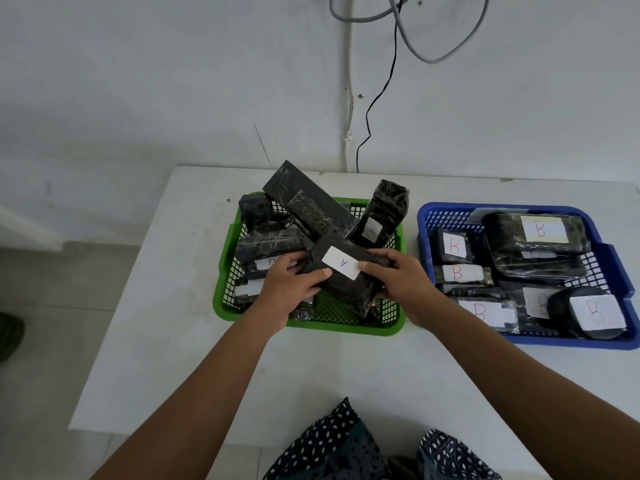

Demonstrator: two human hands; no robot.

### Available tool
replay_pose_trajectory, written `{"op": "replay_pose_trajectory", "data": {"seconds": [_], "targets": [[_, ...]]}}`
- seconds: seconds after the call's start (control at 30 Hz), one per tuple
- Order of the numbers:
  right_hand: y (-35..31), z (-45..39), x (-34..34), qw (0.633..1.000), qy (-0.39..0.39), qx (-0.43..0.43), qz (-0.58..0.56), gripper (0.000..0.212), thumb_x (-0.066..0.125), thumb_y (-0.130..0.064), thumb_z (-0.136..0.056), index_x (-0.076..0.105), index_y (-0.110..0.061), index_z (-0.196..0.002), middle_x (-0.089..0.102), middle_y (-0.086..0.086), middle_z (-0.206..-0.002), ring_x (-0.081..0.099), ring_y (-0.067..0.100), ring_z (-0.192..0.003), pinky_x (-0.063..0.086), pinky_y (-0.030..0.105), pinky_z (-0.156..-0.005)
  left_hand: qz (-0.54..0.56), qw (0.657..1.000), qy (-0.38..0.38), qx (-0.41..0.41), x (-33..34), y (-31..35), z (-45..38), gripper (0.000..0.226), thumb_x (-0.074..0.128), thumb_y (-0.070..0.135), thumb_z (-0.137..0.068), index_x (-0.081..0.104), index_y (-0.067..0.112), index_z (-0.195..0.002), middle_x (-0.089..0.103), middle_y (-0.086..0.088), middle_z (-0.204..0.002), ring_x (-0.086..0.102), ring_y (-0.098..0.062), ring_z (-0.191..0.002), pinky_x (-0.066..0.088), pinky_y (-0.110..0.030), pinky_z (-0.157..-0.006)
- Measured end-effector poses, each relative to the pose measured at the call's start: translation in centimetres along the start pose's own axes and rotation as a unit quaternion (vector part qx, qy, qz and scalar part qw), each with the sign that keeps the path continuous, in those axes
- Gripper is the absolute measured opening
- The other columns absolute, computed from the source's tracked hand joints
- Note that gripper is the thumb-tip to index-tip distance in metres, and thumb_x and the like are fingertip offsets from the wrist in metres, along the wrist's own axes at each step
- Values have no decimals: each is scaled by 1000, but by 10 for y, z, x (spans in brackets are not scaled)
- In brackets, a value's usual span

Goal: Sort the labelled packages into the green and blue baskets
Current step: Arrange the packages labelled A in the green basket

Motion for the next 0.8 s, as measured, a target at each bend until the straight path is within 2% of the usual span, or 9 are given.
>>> {"op": "replay_pose_trajectory", "data": {"seconds": [0.07, 0.13, 0.2, 0.3, 0.4, 0.5, 0.57, 0.67, 0.8], "targets": [[-4, -5, -6, 997, 16, -43, 67, 21, 77, -18, -86, 70, -26, -104, 72, 5, -103, 73, 18, -89, 63, 33, -75, -144, 988, 20, 54, -7, 6, 1, 45, 83, 26, -80, 63, 21, -120, 70, -2, -117, 70, -7, -97, 56, -15, -74], [-8, -9, -9, 979, 20, -91, 180, 19, 75, -21, -88, 68, -28, -105, 72, 2, -96, 71, 16, -84, 61, 30, -72, -317, 939, 55, 124, -18, 13, 6, 44, 79, 44, -80, 68, 24, -117, 71, 9, -111, 65, 5, -91, 47, -3, -69], [-6, -12, -9, 961, 10, -115, 250, 21, 74, -21, -89, 67, -28, -108, 71, 0, -92, 70, 19, -83, 60, 33, -71, -424, 891, 43, 158, -25, 11, 13, 54, 77, 55, -75, 69, 25, -119, 68, 13, -112, 63, 2, -95, 44, -10, -78], [-1, -17, -7, 967, 21, -106, 231, 21, 74, -21, -89, 67, -29, -107, 70, 2, -93, 69, 21, -84, 59, 37, -74, -506, 849, 9, 155, -31, 2, 19, 65, 79, 63, -67, 70, 25, -119, 66, 13, -114, 58, -2, -100, 39, -14, -81], [-2, -19, -1, 969, 23, -122, 212, 20, 74, -20, -89, 68, -32, -105, 71, 3, -89, 69, 20, -77, 59, 36, -69, -505, 851, 19, 146, -33, 2, 20, 49, 83, 54, -68, 76, 25, -107, 69, 16, -100, 63, -5, -91, 39, -9, -69], [-9, -20, 2, 965, 51, -155, 204, 22, 74, -23, -88, 67, -38, -104, 71, -8, -84, 69, 11, -72, 60, 30, -66, -508, 855, 27, 101, -37, 4, 15, 36, 85, 43, -66, 79, 19, -93, 74, 5, -90, 69, -13, -85, 54, -23, -74], [-13, -21, 2, 965, 68, -164, 194, 22, 73, -25, -88, 66, -38, -103, 70, -9, -87, 68, 8, -73, 60, 29, -68, -466, 884, 8, 42, -46, 6, 10, 40, 89, 29, -63, 78, 21, -100, 76, 6, -95, 70, -9, -86, 57, -26, -77], [-16, -22, 1, 959, 72, -162, 221, 21, 72, -24, -89, 65, -36, -104, 70, -9, -88, 69, 11, -77, 61, 32, -69, -377, 925, -52, 3, -59, 8, 6, 50, 89, 6, -62, 75, 20, -109, 76, 4, -106, 71, -1, -88, 54, -15, -70], [-17, -21, -1, 949, 59, -156, 267, 21, 72, -23, -88, 66, -36, -103, 69, -10, -85, 67, 9, -75, 59, 28, -65, -401, 910, -99, 27, -66, 11, 6, 49, 87, 5, -66, 75, 24, -110, 74, 8, -113, 69, 0, -98, 54, -15, -78]]}}
Point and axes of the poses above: each hand's wrist, its own z-axis away from the middle knuckle, its own x-axis out of the palm, y = z × x, the point moved 5 cm from there along -z, towards the middle knuckle
